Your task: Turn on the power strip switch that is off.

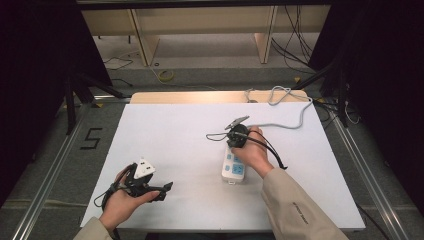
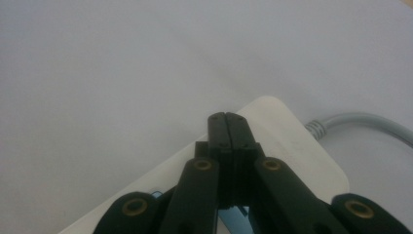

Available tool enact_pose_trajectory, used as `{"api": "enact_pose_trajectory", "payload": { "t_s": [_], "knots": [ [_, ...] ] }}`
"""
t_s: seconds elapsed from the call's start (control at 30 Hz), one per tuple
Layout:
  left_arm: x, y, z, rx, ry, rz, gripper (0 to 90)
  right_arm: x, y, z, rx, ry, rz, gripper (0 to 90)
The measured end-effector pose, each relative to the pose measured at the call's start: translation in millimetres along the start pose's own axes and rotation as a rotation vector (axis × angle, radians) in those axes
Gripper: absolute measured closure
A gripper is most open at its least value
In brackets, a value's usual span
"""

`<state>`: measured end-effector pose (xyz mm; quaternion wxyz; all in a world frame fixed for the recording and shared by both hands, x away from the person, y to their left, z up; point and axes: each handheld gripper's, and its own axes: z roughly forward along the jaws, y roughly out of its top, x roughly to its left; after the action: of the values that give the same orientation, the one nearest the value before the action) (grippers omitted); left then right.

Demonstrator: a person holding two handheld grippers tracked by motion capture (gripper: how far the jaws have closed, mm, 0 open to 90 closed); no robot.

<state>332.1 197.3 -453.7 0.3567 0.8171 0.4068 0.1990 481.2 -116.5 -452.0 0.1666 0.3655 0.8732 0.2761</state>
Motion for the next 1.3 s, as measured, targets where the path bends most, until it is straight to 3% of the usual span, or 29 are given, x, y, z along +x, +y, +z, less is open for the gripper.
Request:
{"api": "enact_pose_trajectory", "payload": {
  "t_s": [0.3,0.47,0.83,1.13,1.3],
  "knots": [
    [0.1,-0.1,0.4,0.003,-0.009,-0.002,15.9,-6.7,-3.4,-3.4,-0.018,0.046,0.012,90.0],
    [1.1,-0.1,1.0,0.006,-0.013,-0.002,15.9,-9.5,-0.8,-11.6,-0.07,0.038,0.015,84.2],
    [1.6,-0.2,0.7,0.004,-0.008,-0.009,15.9,-18.1,-11.6,-23.9,-0.092,0.033,0.034,66.5],
    [2.0,0.0,0.2,-0.005,-0.001,-0.012,15.8,-32.5,-40.6,-57.6,-0.185,0.067,0.101,54.3],
    [2.6,0.3,-0.7,-0.008,0.004,-0.015,15.8,-37.7,-58.5,-73.7,-0.197,0.072,0.122,48.4]
  ]
}}
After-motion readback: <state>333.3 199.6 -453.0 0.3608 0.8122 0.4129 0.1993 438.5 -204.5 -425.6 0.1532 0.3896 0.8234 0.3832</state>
